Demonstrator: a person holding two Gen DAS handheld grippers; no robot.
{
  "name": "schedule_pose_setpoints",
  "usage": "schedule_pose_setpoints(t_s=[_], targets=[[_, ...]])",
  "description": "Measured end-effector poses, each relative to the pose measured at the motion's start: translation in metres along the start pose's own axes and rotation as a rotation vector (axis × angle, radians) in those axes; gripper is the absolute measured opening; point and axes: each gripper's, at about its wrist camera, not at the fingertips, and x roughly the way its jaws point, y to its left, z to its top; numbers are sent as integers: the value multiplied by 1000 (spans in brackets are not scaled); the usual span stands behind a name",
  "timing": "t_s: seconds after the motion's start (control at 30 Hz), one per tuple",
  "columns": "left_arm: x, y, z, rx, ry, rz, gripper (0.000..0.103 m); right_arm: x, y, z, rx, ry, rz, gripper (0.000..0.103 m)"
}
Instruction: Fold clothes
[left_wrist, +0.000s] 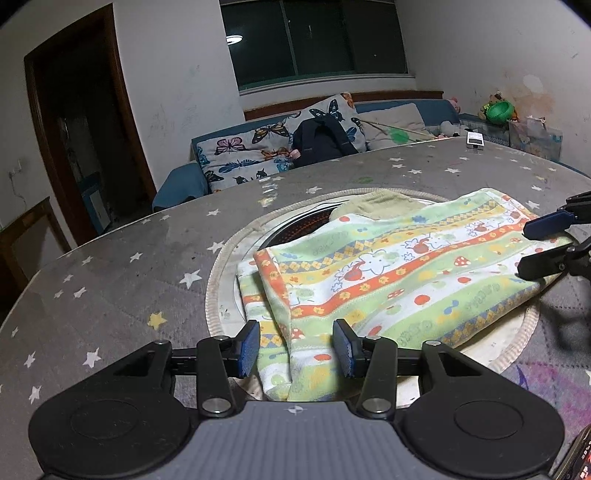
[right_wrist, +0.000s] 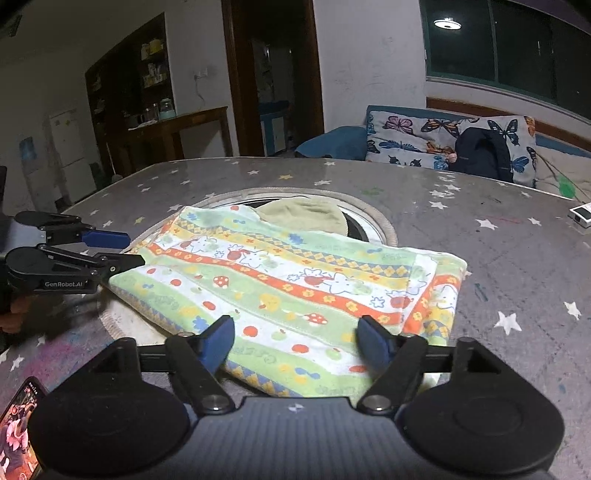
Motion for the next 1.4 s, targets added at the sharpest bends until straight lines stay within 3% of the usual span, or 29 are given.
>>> schedule_pose_setpoints(t_s=[0.2,1.0,1.4], targets=[[1,1,-1,-9,4,1,52,-1,2,1,-8,4,-6,78],[1,8,-1,-58,20,12,67,6,11,0,-49,39,-21,103],[1,10,-2,-75,27,16,71,9,16,-2,-72,54,-36,103]])
